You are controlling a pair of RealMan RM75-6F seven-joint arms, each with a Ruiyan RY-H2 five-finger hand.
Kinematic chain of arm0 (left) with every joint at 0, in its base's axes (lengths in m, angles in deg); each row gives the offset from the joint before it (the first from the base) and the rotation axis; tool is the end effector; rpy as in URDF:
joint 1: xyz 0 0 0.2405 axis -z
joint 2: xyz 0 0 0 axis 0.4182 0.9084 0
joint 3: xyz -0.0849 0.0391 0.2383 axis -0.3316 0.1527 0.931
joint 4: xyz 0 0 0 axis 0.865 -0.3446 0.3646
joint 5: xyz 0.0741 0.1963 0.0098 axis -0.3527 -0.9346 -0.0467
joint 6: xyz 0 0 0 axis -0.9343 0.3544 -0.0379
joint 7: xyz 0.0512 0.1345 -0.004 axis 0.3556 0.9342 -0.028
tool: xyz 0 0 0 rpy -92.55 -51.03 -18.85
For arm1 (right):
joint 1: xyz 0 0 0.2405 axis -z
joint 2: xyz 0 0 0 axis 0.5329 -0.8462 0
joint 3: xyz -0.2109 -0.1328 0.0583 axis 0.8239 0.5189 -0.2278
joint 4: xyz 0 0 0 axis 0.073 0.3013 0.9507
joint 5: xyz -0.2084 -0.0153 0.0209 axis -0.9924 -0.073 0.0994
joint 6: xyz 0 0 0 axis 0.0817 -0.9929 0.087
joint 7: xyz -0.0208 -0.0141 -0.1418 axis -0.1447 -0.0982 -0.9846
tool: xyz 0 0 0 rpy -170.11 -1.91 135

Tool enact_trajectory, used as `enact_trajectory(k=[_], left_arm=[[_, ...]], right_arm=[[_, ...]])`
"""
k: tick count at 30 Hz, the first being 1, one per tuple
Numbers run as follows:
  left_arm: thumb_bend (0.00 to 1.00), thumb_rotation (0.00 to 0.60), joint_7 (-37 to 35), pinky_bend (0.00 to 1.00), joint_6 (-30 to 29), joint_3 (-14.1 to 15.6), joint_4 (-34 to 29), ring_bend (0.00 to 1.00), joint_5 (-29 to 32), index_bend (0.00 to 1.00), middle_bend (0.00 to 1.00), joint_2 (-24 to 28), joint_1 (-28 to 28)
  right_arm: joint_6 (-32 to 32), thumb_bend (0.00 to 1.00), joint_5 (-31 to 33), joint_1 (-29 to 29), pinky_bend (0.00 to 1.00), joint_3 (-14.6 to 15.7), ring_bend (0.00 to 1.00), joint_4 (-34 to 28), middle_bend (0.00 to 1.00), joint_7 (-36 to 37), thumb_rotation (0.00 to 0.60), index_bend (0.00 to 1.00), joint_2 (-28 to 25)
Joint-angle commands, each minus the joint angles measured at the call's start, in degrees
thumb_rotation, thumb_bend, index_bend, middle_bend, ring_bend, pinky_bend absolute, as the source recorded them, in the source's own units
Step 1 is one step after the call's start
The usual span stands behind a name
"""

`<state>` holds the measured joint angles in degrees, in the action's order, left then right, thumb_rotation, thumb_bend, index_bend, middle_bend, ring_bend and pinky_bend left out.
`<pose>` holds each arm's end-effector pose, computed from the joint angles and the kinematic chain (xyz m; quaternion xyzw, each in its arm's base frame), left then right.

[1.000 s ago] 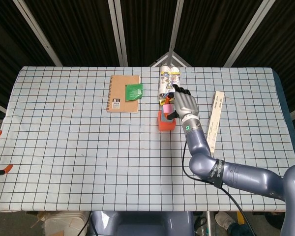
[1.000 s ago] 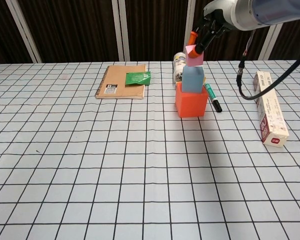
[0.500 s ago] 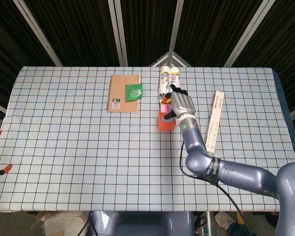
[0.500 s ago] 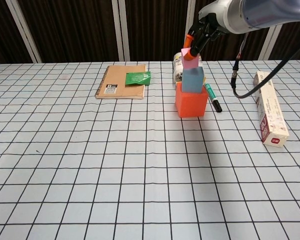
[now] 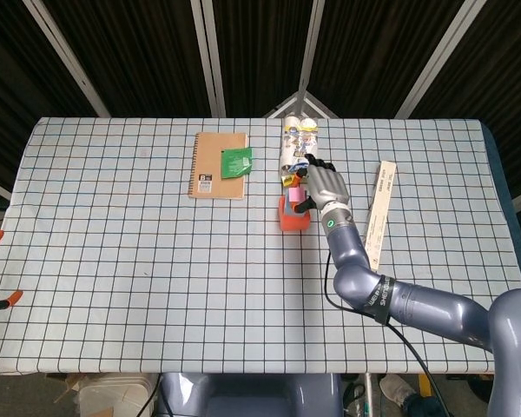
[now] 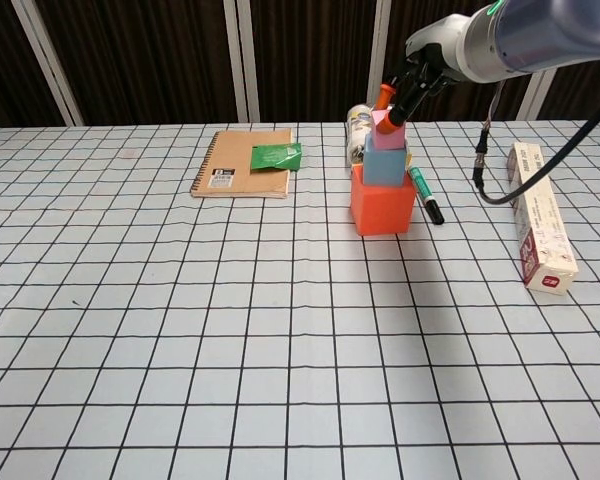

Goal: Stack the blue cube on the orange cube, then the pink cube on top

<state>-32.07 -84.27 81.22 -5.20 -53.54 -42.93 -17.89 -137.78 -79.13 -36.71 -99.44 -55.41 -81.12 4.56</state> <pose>-0.3380 0.2010 0.1686 -0.5651 -0.3935 -0.3010 0.6597 -0.0538 -0.4441 0.0371 0.5933 -0.5772 0.3365 0.4490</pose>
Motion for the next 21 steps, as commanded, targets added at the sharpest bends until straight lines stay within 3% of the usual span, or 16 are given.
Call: enact_trajectory(k=[1, 21], left_arm=[[0.11, 0.600, 0.00, 0.00, -0.02, -0.03, -0.03, 0.00, 0.06, 0.06, 0.00, 0.03, -0.02], [0.11, 0.600, -0.28, 0.00, 0.04, -0.06, 0.08, 0.00, 0.10, 0.06, 0.00, 0.12, -0.03]], right_arm=[[-0.01, 0.36, -0.13, -0.01, 0.00, -0.06, 0.03, -0.16, 0.00, 0.07, 0.600, 0.48, -0.14], [-0.05, 0.36, 0.30, -0.41, 0.00, -0.08, 0.03, 0.53, 0.00, 0.08, 0.600, 0.48, 0.06]])
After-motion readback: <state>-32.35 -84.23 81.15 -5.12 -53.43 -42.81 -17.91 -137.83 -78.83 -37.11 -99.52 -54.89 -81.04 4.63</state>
